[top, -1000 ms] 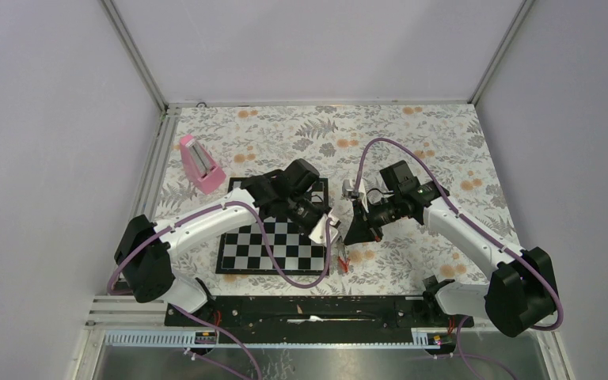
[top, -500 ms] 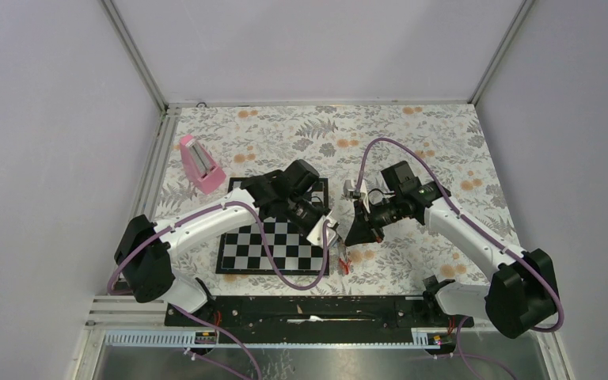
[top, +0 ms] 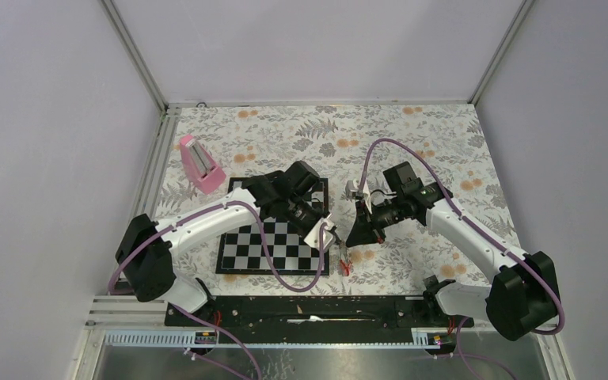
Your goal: Put the keys on the keyring
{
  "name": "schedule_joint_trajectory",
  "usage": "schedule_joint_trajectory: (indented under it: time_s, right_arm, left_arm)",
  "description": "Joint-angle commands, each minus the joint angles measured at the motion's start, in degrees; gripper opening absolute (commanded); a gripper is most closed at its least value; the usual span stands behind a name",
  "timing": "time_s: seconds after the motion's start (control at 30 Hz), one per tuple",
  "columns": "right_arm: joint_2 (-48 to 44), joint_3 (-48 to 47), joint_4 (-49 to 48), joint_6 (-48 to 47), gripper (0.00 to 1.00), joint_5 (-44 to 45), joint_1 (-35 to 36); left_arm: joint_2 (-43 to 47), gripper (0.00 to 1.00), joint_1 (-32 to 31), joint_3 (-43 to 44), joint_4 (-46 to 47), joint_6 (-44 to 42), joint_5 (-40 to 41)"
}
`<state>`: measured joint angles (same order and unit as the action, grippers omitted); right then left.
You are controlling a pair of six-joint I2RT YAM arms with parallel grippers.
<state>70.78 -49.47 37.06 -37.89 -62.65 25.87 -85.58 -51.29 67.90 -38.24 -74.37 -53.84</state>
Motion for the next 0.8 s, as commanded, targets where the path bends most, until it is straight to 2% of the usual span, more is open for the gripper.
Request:
schedule_joint_trajectory:
  time_s: [0.0,0.77]
  right_arm:
    - [-2.29,-0.80,-2.52,-1.90,0.00,-4.43,-1.24]
    - [-1.61,0.49,-4.22,-3.52,0.00,-9.56,-1.24]
  left_arm:
    - [-1.23,0.00,-0.59,0.41,-7.15,-1.87,-4.32]
    - [-2.65,0.00,-0.57,1.09,-7.66,-9.33,-8.79]
